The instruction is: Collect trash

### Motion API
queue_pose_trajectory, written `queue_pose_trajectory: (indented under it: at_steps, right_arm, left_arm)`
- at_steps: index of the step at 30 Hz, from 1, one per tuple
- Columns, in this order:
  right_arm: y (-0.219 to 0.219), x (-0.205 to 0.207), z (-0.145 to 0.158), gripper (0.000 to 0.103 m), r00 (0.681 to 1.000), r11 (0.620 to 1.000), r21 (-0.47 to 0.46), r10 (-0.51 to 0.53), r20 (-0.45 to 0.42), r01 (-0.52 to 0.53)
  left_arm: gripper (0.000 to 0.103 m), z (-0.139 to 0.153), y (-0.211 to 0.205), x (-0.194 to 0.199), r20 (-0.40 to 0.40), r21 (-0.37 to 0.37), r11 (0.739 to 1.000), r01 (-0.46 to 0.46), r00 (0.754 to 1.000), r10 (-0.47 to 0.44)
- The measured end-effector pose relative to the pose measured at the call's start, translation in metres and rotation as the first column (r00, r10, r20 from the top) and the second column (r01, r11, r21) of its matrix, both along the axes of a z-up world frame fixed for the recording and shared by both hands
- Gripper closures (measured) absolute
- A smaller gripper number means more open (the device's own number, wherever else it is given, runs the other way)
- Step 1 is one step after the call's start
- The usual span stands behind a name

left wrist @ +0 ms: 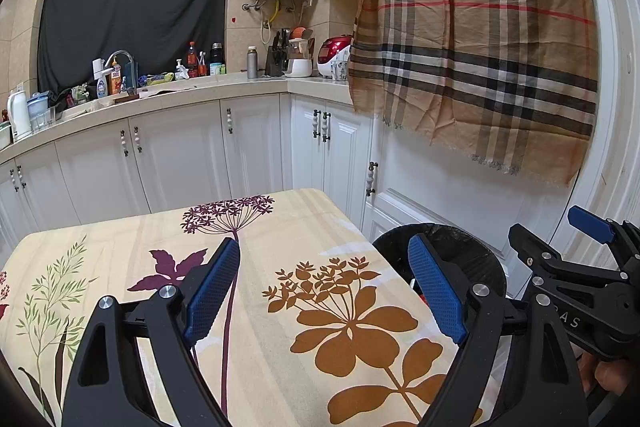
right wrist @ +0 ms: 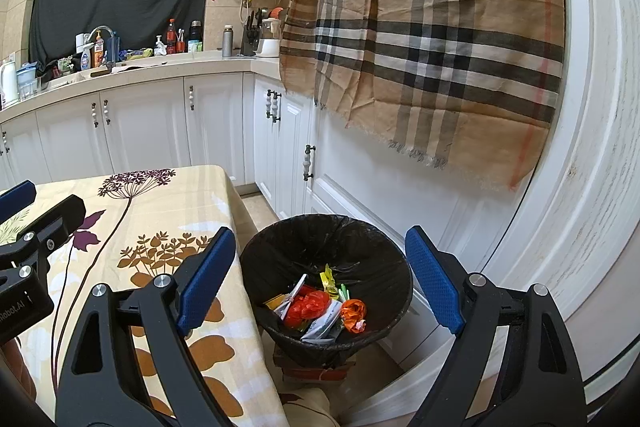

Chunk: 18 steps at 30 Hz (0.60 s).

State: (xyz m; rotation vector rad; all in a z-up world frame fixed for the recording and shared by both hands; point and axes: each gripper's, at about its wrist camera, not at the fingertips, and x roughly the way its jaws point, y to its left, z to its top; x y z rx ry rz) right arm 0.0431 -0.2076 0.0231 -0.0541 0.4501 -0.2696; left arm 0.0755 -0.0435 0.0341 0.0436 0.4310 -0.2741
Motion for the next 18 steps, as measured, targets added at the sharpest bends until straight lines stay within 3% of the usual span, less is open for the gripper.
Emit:
queue_pose_trajectory:
  at_steps: [18]
  right_arm:
    - [-0.0002,0.0003,-0.0002,0.019,1.0,1.0,0.001,0.001,0.0,-0.001]
  left_arm:
    - [0.02,0.0003,-0.0002,0.0001,0.001,-0.001,1.0,-0.001,1.0,0.001]
